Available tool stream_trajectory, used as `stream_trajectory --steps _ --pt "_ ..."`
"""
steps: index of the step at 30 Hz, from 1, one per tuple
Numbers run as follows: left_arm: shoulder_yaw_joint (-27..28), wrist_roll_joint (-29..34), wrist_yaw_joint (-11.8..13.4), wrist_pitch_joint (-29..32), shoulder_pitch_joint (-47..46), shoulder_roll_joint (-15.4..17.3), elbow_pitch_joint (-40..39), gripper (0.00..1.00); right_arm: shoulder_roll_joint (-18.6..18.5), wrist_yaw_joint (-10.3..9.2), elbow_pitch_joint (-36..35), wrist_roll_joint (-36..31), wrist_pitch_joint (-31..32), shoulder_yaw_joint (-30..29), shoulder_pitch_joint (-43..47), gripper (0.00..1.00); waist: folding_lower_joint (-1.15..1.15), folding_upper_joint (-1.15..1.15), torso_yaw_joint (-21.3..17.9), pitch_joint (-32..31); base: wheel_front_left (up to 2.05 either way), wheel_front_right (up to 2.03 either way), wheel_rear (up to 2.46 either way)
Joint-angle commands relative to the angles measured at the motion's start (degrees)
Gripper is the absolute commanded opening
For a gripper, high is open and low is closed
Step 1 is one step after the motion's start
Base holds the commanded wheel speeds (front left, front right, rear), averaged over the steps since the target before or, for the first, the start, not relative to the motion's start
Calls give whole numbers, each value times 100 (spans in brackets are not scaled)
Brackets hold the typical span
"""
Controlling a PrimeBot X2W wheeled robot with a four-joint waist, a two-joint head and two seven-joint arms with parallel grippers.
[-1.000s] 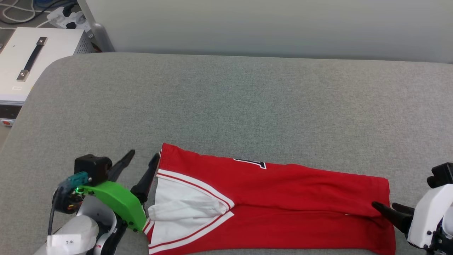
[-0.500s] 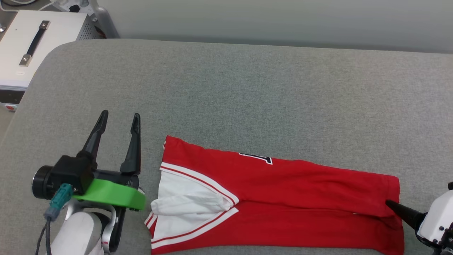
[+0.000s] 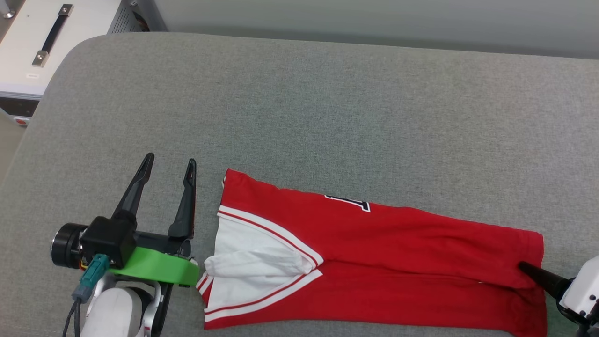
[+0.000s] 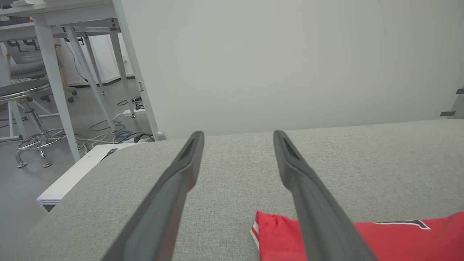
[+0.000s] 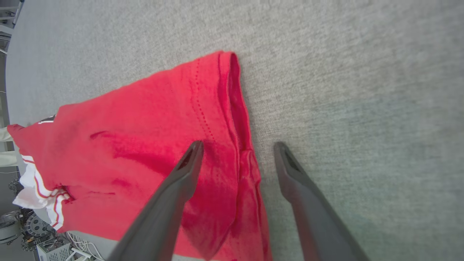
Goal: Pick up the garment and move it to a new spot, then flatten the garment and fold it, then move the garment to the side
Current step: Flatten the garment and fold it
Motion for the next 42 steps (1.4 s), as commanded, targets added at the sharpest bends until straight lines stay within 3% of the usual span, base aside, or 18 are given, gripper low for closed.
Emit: stream_trajectory --steps 1,18,19,20,21,33,42 --pt "44 83 -37 -33 53 -51 -21 100 112 -5 140 25 34 85 -52 100 0 0 11 53 0 0 0" --pt "234 130 -163 -33 35 -218 106 100 236 -5 299 234 152 705 -35 100 0 0 0 -1 0 0 0" --pt "220 117 -164 -33 33 -208 109 100 226 -5 320 231 134 713 -36 52 0 0 -2 4 0 0 0" --pt "211 107 -164 -33 29 -199 111 100 215 -5 337 228 116 724 -37 29 0 0 -3 9 0 0 0" --pt "202 95 -164 -33 26 -190 116 100 201 -5 355 230 91 743 -41 0 0 0 -5 14 0 0 0" --pt "194 11 -165 -34 60 -133 165 100 -86 -5 484 230 -531 840 -77 0 0 0 -55 -65 0 0 0" --pt "177 -13 -165 -34 136 -157 181 100 -517 -5 647 -11 -994 528 -188 0 0 0 -98 -194 0 0 0"
